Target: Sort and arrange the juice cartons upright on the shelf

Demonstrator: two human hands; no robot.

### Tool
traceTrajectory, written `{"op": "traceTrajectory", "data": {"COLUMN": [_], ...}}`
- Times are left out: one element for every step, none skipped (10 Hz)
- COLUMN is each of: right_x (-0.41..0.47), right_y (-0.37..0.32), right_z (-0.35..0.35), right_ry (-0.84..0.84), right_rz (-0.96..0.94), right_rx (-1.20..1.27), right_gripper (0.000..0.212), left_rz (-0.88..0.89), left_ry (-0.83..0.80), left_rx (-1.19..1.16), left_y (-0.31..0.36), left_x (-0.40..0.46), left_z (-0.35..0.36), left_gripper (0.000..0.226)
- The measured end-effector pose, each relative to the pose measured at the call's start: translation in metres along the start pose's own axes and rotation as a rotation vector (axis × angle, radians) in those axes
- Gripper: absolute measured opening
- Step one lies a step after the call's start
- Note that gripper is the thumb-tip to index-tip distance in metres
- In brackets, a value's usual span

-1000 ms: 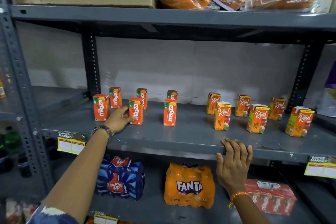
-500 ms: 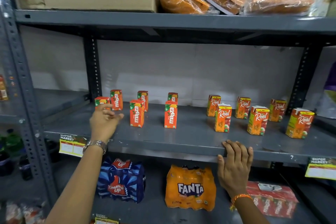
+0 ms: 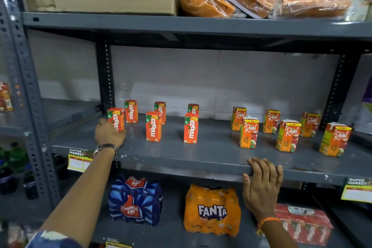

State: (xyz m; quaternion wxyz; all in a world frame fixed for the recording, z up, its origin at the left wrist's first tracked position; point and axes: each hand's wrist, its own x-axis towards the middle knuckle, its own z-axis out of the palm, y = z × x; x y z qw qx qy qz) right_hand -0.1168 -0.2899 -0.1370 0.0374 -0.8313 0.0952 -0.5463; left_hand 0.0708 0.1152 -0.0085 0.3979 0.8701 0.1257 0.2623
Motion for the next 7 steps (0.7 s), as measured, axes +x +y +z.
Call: {"op": "traceTrajectory", "data": {"right_x": [0.0,0.0,0.0,0.0,0.002,0.001,0.005], "right_y": [0.001,0.001,0.0,-0.001,-0.002,-0.003,-0.011], "right_z": [0.0,0.001,-0.002,-0.003,-0.006,-0.007,-0.017], "right_ry": [0.001,-0.013,-0.015,-0.008,-0.031,-0.021,-0.043], "right_rz": [0.001,-0.002,0.006,0.002,-0.002,-0.008,0.091], "right_rx": [-0.004,-0.006,0.001,0.008,0.017,0.032,0.145], "right_gripper": [0.05,0.05,0.051,0.051,0.051,0.049,0.049], "left_rz": [0.015,0.022,0.008,0.017,0.009,0.003,0.006], "left_ry": [-0.008,-0.012,-0.016,-0.02,-0.033,-0.058,-0.033], "left_rx": [0.002,-0.002,0.0,-0.002,-0.003,-0.027,-0.085], "left_y": [0.001,-0.001,0.0,0.0,0.0,0.0,-0.002], "left_x": [0.001,0.002,0.0,0.0,-0.002,-0.001,-0.009], "left_z": [-0.001,0.001,0.0,0.0,-0.002,-0.003,-0.012], "left_gripper": [0.067,0.066,0.067,0.067,0.068,0.077,0.102]}}
